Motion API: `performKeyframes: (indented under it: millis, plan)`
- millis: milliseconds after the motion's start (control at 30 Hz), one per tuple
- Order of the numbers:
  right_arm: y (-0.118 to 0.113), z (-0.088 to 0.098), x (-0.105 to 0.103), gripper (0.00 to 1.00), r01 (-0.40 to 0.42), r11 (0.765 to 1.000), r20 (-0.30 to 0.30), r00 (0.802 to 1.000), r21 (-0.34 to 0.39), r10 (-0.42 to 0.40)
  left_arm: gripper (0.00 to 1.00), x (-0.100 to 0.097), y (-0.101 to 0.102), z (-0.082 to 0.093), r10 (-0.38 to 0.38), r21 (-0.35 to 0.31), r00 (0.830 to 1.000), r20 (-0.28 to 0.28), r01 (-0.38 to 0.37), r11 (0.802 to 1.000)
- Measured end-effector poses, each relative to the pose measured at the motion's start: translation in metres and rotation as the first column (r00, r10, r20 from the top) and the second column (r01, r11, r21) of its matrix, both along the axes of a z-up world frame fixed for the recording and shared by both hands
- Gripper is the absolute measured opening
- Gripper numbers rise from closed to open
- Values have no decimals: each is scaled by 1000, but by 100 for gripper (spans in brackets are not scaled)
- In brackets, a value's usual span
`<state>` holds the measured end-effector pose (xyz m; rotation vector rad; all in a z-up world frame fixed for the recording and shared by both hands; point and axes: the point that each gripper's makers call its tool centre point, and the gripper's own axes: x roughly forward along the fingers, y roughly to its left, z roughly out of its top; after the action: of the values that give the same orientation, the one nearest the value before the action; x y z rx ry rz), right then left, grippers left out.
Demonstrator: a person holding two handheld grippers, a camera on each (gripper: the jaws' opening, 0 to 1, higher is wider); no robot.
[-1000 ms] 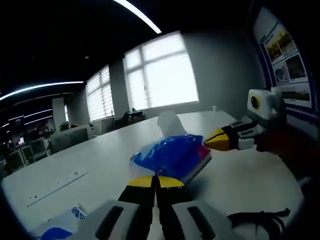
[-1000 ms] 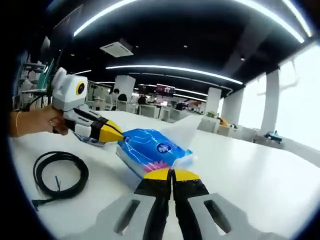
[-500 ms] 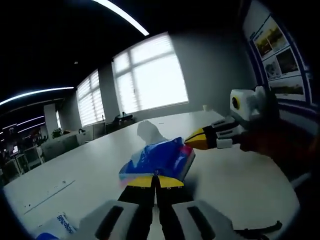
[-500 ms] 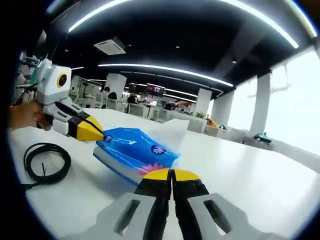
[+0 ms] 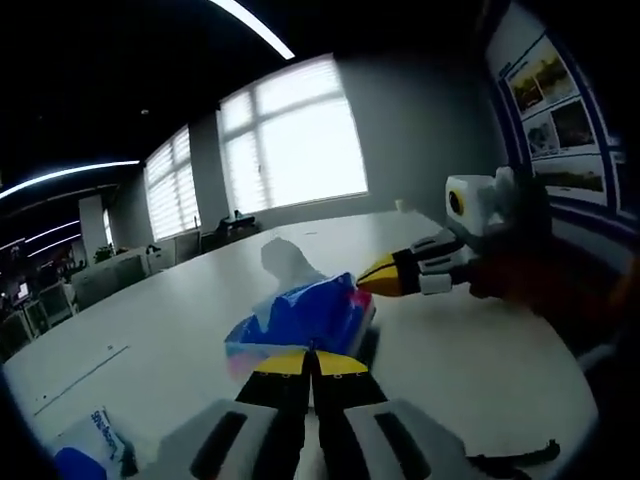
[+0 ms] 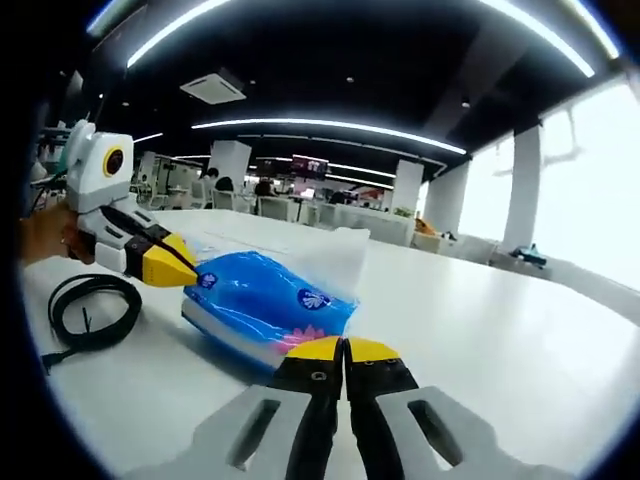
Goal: Arrange the tabletop items into an orderly group along one side of the table until the central work area is clear of visible clutter.
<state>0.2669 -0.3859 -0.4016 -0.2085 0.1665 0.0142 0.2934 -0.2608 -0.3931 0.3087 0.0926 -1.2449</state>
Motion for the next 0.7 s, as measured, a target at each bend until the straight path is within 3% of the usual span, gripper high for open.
performKeyframes:
  millis: [533, 700]
  plan:
    - [2, -9, -6, 0, -8, 999, -28, 1000, 33, 9, 0, -4, 3, -9, 5, 28, 1000, -21, -4, 1000]
    - [2, -8, -7, 1, -6, 999, -27, 1000, 46, 7, 9, -8, 8, -6, 0, 21, 1000, -29, 1, 1000]
